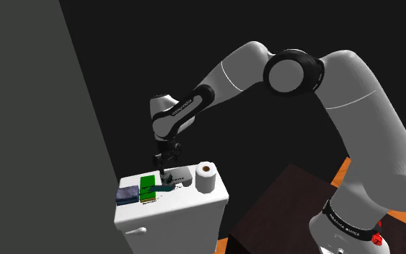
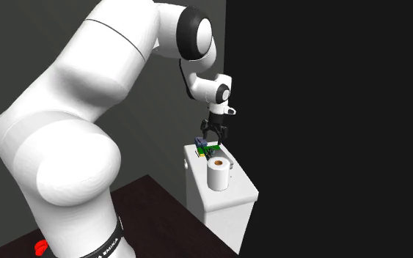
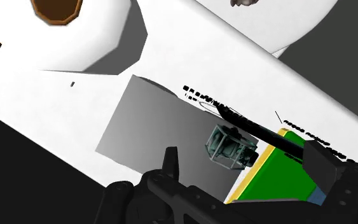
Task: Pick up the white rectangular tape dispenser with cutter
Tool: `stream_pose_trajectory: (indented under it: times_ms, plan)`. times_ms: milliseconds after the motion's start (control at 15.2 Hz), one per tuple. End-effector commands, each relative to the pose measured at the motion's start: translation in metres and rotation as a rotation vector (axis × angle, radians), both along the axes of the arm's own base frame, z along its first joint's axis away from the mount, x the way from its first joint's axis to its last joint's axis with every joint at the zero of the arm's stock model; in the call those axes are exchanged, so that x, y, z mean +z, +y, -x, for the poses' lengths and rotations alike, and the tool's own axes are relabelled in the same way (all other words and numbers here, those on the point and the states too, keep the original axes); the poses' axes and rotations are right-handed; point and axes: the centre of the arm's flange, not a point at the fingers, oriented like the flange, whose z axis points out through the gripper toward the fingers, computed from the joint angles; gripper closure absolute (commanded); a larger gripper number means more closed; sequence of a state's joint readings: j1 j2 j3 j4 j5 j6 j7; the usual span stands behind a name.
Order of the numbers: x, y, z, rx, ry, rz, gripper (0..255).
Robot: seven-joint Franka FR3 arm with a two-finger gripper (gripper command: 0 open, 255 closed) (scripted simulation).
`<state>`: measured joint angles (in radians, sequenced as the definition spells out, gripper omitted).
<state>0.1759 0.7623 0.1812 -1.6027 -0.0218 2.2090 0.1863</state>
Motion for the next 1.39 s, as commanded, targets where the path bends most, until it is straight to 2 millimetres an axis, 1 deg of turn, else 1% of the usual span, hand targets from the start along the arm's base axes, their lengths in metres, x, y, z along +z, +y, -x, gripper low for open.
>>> stream_pose_trajectory:
  times_ms: [0, 396, 462, 594, 660, 1254, 1320]
  plan:
    - [-0.014, 0.009, -0.008, -0.001, 0.004, -0.006, 0]
    - [-0.046, 0.009, -0.008, -0.001, 0.004, -0.006, 0]
    - [-0.054, 0.009, -0.008, -0.001, 0.004, -0.006, 0]
    - [-0.054, 0.009, -0.008, -0.001, 0.004, -0.006, 0]
    - [-0.053, 0.009, -0.008, -0.001, 0.004, -0.006, 255]
    - [-0.054, 0.009, -0.008, -0.001, 0.004, -0.006, 255]
    - [-0.049, 0.009, -0.008, -0.001, 0.004, -0.006, 255]
